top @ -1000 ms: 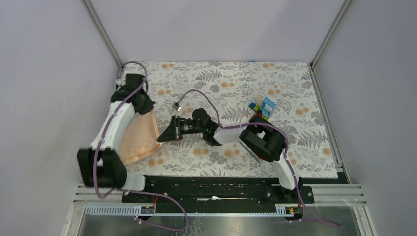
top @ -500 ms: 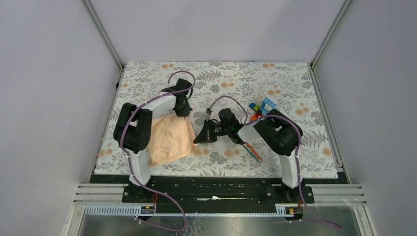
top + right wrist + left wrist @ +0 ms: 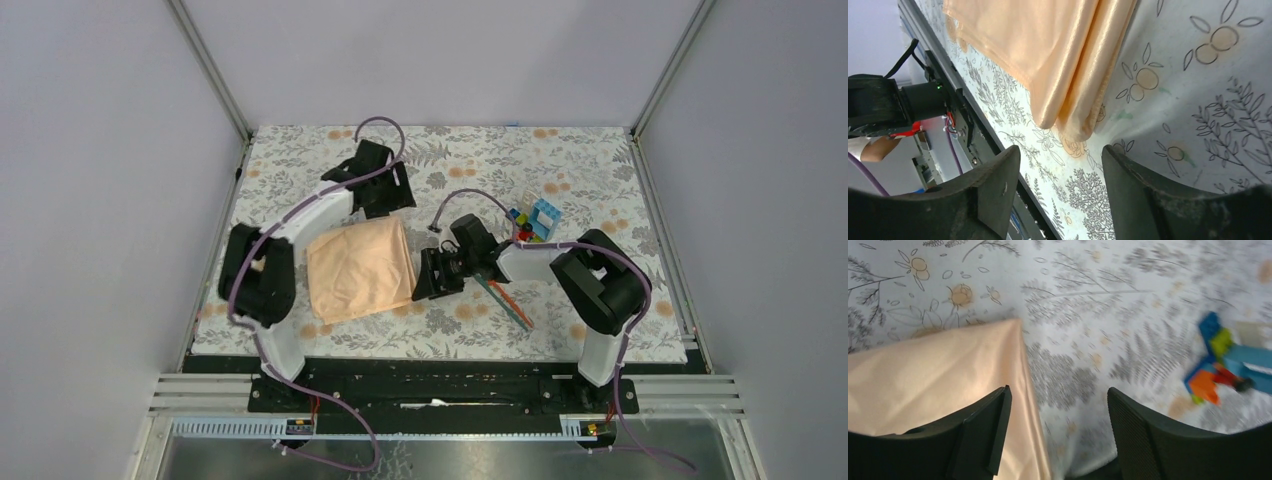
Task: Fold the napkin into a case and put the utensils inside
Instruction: Turn over the upper triangle folded napkin at the center of the board.
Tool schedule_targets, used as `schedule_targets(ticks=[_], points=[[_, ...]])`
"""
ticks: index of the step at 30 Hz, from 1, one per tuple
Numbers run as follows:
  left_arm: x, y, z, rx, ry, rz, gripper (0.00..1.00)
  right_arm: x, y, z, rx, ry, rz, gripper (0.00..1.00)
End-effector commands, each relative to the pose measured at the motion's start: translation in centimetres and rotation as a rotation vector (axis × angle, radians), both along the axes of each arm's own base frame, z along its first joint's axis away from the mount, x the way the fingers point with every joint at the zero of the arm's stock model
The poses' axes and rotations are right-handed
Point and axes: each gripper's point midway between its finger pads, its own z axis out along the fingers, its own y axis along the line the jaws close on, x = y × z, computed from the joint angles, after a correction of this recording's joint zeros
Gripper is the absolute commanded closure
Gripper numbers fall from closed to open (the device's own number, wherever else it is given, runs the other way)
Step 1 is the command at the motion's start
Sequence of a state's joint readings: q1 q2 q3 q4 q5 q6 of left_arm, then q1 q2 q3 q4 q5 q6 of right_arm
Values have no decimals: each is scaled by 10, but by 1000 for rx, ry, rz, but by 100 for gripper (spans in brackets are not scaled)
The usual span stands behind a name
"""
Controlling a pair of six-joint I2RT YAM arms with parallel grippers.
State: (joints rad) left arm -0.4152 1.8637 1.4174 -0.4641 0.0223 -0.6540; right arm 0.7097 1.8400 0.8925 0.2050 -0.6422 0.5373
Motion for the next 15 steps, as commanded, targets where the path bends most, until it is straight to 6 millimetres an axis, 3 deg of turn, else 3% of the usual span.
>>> schedule_targets(ticks=[1,9,12,15], points=[[-43,4,79,-75,-115,-120,23,18,-5,-1,-86,-50,-35,31],[-154,41,71,-148,-80,-109,20,31,8,-15,-193,-50,-145,37],[-176,50,75,-175,-98,-91,19,24,14,-23,-211,-29,-113,44],[-186,56,76,-163,-96,-86,18,19,6,-31,-261,-36,-93,53]])
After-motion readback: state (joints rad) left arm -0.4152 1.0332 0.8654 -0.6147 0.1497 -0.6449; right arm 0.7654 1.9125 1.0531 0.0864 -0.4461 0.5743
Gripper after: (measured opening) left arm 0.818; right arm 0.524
